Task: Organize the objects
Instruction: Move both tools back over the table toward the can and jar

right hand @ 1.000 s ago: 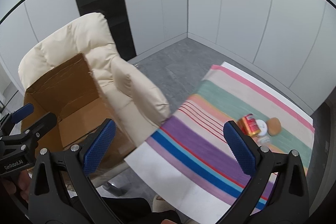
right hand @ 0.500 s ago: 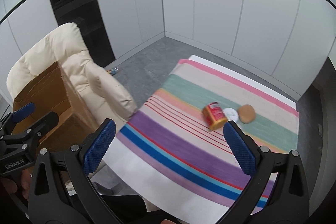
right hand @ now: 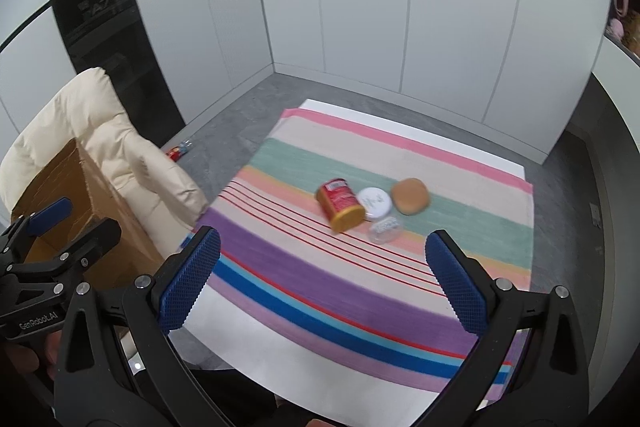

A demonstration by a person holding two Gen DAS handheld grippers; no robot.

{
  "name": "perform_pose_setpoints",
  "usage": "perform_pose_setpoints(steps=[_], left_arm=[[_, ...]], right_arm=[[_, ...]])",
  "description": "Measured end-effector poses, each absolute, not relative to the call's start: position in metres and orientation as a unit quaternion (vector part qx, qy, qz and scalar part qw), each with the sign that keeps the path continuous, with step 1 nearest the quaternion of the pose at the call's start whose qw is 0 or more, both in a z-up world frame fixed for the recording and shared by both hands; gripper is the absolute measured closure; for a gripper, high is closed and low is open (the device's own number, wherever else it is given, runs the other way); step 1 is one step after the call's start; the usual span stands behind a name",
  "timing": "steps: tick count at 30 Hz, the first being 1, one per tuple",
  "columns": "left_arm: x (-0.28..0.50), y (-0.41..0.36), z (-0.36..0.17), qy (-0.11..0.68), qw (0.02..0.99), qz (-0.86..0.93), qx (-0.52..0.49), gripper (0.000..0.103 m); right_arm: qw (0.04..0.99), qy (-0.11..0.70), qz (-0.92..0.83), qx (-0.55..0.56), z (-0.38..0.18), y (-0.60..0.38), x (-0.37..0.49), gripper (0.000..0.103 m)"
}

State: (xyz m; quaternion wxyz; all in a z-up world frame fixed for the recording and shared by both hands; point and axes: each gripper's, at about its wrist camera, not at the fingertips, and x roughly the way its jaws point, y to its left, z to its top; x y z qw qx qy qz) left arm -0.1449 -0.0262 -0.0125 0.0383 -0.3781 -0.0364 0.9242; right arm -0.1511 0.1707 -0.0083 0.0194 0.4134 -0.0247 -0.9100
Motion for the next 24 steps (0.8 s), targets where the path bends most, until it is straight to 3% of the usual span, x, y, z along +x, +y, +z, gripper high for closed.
perform_pose_setpoints(steps=[13, 24], left_arm=[[-0.171, 0.048, -0.033, 0.006, 0.078, 0.916, -0.393, 0.001], [-0.214, 0.113, -0.093, 0.069, 0.116, 0.893, -0.430, 0.001]], right_arm=[[-0.041, -0.002, -0.904, 0.425, -0.029, 0.227, -0.142, 0.000], [-0.089, -0.040, -0.866, 0.490, -0.105, 0.292, -0.167, 0.000]])
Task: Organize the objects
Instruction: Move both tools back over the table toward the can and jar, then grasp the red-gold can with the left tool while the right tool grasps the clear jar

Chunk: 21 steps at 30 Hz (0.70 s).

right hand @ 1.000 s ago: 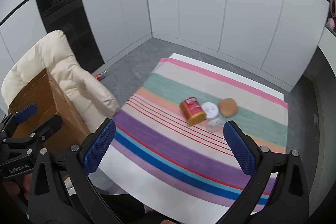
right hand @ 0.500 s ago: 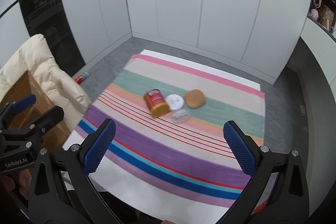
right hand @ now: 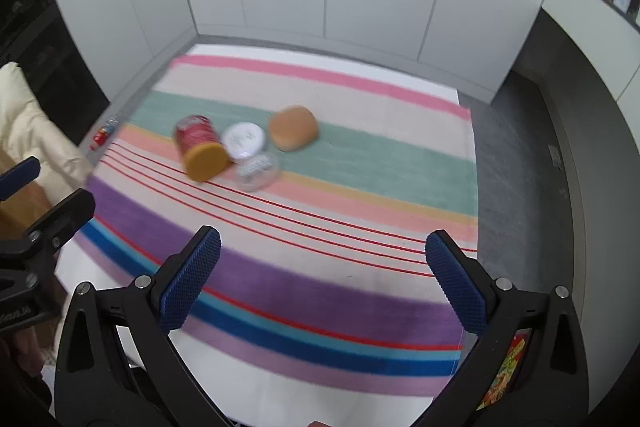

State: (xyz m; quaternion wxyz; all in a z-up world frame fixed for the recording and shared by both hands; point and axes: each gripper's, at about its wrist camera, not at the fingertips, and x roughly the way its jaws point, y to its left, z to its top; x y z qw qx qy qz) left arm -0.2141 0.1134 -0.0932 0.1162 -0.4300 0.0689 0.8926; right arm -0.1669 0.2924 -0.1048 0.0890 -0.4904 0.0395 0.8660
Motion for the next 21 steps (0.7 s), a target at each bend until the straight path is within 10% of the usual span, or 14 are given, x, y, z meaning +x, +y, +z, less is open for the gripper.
perform_pose_setpoints(steps=[21], left_arm=[[-0.335, 0.145, -0.224, 0.154, 0.205, 0.851, -0.458, 0.004]], right_arm=[[0.036, 0.049, 0.844, -0.533, -0.222, 0.293, -0.239, 0.000]])
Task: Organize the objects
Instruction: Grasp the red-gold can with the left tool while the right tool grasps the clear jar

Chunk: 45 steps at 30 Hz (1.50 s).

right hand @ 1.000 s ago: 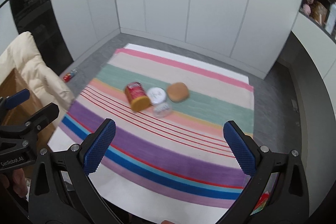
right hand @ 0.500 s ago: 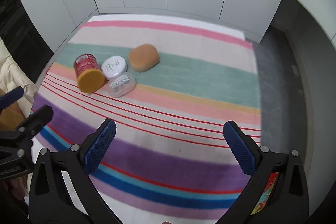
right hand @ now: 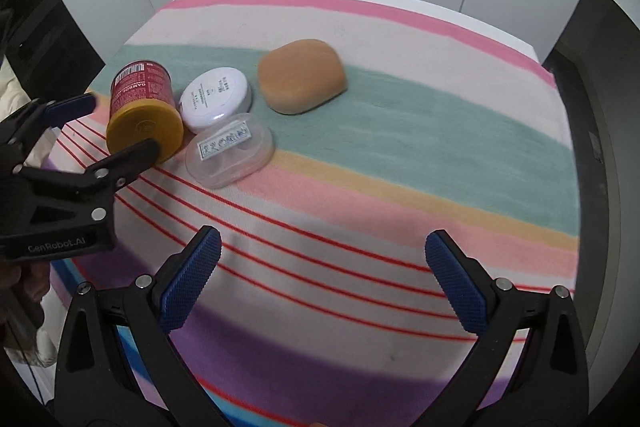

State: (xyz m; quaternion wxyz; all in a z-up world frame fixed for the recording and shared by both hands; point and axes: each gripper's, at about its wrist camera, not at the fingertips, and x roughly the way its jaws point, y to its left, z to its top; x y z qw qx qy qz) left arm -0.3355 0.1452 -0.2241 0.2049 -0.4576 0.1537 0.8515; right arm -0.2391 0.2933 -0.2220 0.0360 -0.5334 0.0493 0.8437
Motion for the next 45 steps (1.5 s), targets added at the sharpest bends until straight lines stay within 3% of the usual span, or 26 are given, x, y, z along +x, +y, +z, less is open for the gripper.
perform_pose_setpoints(steps=[3, 4, 10, 17, 20, 21, 31, 45], left_arm=[[-0.343, 0.147, -0.231, 0.151, 0.242, 0.841, -0.460, 0.014], [-0.343, 0.148, -0.232, 0.149, 0.250, 0.838, -0.462, 0.024], [-0.336, 0.137, -0.231, 0.148, 0.229, 0.850, -0.451, 0.035], [-0.329, 0.104, -0.229, 0.111, 0.181, 0.859, -0.466, 0.037], [-0.325, 0.096, -0.230, 0.101, 0.169, 0.861, -0.470, 0.037], [-0.323, 0.096, -0.230, 0.102, 0.165, 0.862, -0.469, 0.037], [-0.304, 0.099, -0.202, 0.074, 0.139, 0.867, -0.474, 0.041], [-0.239, 0.099, -0.121, 0.060, 0.142, 0.878, -0.454, 0.041]], right_arm=[[0.024, 0.049, 0.845, -0.532, -0.227, 0.286, -0.250, 0.000], [0.020, 0.050, 0.845, -0.532, -0.228, 0.284, -0.253, 0.000], [0.013, 0.034, 0.850, -0.526, -0.235, 0.269, -0.267, 0.000], [0.013, 0.016, 0.854, -0.520, -0.236, 0.254, -0.285, 0.004], [0.011, 0.004, 0.859, -0.512, -0.231, 0.246, -0.289, 0.028], [0.006, 0.000, 0.859, -0.511, -0.229, 0.242, -0.290, 0.042], [0.015, 0.001, 0.860, -0.510, -0.202, 0.243, -0.276, 0.043], [0.041, 0.027, 0.872, -0.487, -0.113, 0.262, -0.198, 0.043]])
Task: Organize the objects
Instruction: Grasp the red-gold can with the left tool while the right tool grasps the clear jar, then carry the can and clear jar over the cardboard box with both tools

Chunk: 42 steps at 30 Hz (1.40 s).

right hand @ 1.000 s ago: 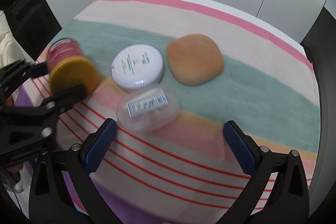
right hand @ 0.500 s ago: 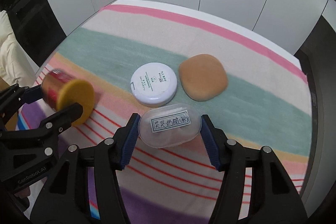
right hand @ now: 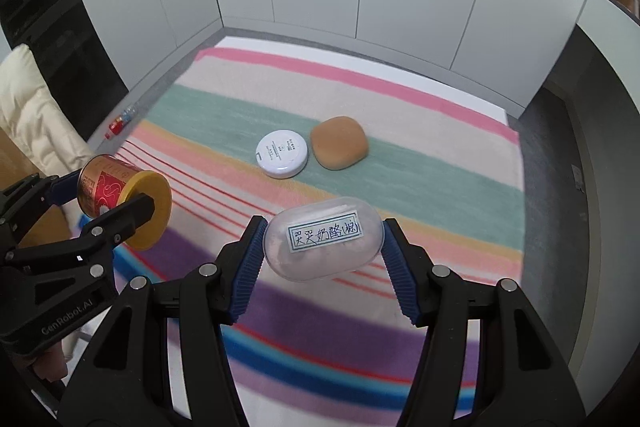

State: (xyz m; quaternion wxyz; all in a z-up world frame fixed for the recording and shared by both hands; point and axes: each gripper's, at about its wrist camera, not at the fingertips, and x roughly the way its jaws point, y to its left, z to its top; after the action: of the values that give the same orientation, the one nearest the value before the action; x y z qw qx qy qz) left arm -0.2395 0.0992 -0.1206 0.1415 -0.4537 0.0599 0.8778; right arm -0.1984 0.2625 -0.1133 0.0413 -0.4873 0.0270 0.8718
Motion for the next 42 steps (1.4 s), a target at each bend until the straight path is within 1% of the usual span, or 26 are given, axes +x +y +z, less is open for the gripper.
perform_pose_setpoints(steps=[5, 16, 19, 26, 42], left_arm=[[-0.209, 0.095, -0.090, 0.053, 0.144, 0.882, -0.445, 0.041], [-0.157, 0.065, -0.034, -0.003, 0.140, 0.895, -0.424, 0.041], [-0.148, 0.055, -0.026, -0.031, 0.145, 0.896, -0.419, 0.041], [-0.129, 0.035, -0.019, -0.023, 0.128, 0.910, -0.393, 0.041], [-0.130, -0.030, 0.000, -0.045, 0.096, 0.928, -0.358, 0.041]], right_arm=[[0.044, 0.028, 0.872, -0.488, -0.087, 0.256, -0.169, 0.043], [0.027, 0.021, 0.883, -0.469, -0.043, 0.234, -0.127, 0.043], [0.015, 0.023, 0.887, -0.461, -0.037, 0.223, -0.124, 0.043], [-0.020, 0.020, 0.893, -0.448, -0.033, 0.191, -0.132, 0.043], [-0.080, 0.001, 0.904, -0.419, -0.011, 0.125, -0.148, 0.043]])
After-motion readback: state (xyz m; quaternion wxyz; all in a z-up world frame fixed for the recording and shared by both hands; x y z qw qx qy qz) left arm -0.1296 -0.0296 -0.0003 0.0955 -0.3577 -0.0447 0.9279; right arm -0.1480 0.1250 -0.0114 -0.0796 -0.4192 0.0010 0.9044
